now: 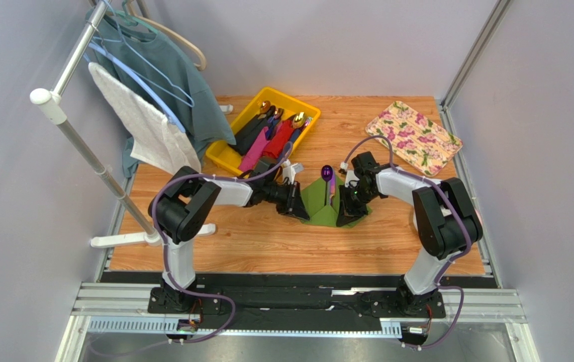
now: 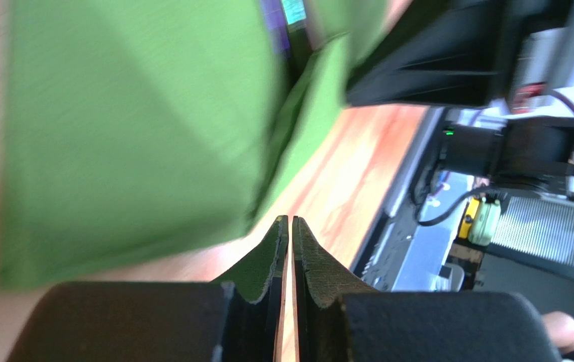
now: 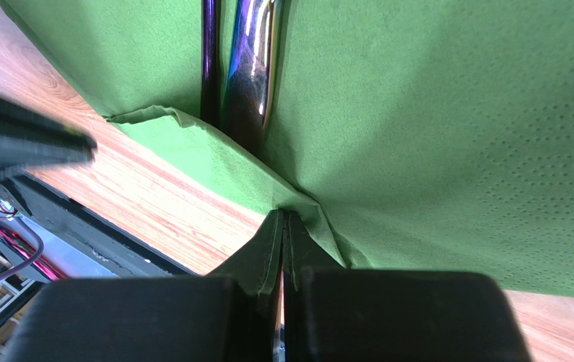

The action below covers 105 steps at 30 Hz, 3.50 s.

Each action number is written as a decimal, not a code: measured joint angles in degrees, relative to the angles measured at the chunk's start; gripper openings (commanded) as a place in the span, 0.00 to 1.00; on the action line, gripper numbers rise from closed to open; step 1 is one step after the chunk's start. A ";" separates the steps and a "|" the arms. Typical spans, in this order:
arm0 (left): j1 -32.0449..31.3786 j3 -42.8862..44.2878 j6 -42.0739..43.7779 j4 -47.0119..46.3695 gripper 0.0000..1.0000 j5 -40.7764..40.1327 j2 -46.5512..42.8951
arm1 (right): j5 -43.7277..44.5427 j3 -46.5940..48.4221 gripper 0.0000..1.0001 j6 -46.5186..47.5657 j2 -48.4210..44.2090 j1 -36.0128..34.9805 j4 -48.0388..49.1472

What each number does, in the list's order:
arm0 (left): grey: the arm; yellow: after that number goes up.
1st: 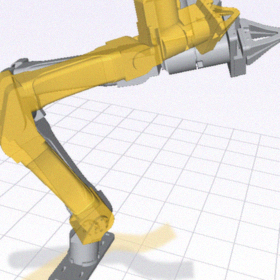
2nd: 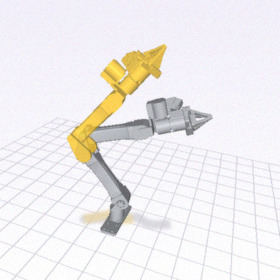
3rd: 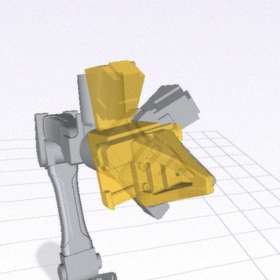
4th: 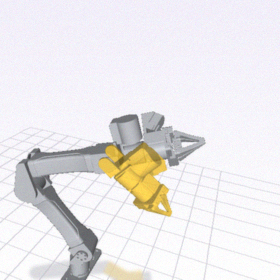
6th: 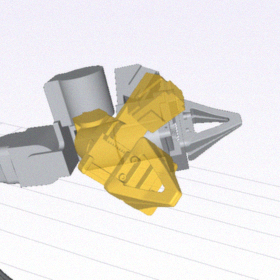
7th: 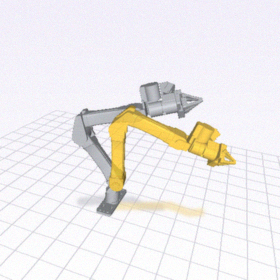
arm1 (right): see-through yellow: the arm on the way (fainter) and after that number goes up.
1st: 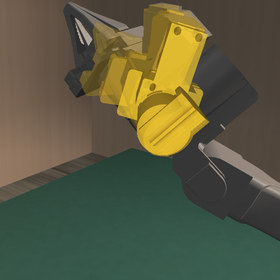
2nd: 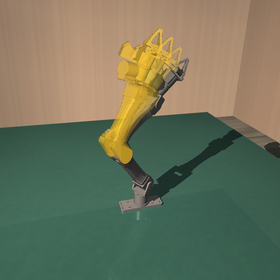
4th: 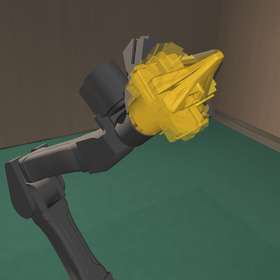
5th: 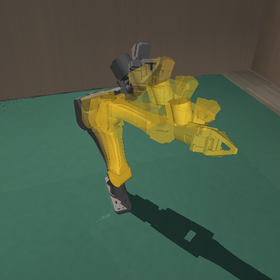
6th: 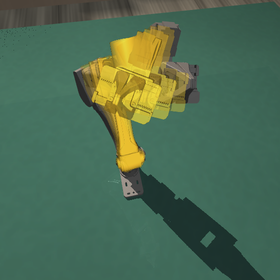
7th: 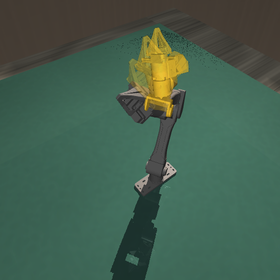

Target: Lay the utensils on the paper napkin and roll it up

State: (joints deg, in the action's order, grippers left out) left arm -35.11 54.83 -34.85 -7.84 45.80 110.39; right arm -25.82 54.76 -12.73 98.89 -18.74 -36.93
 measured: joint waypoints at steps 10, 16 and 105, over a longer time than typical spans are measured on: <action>-2.84 3.34 -5.31 -7.80 0.09 -0.50 3.85 | -0.02 0.00 0.00 0.13 0.00 0.00 0.00; -2.67 4.52 -5.73 -6.56 0.04 -2.51 7.17 | -0.09 0.00 0.00 0.35 -0.15 -0.02 0.00; -5.40 6.75 -21.57 -27.56 0.05 -1.92 15.21 | 0.92 3.80 0.00 -0.50 2.58 -0.33 0.24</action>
State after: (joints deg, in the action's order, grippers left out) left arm -40.51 61.58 -56.42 -35.40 43.88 125.60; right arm -24.91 58.57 -13.23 101.47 -19.07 -36.69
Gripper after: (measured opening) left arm 0.067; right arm 0.006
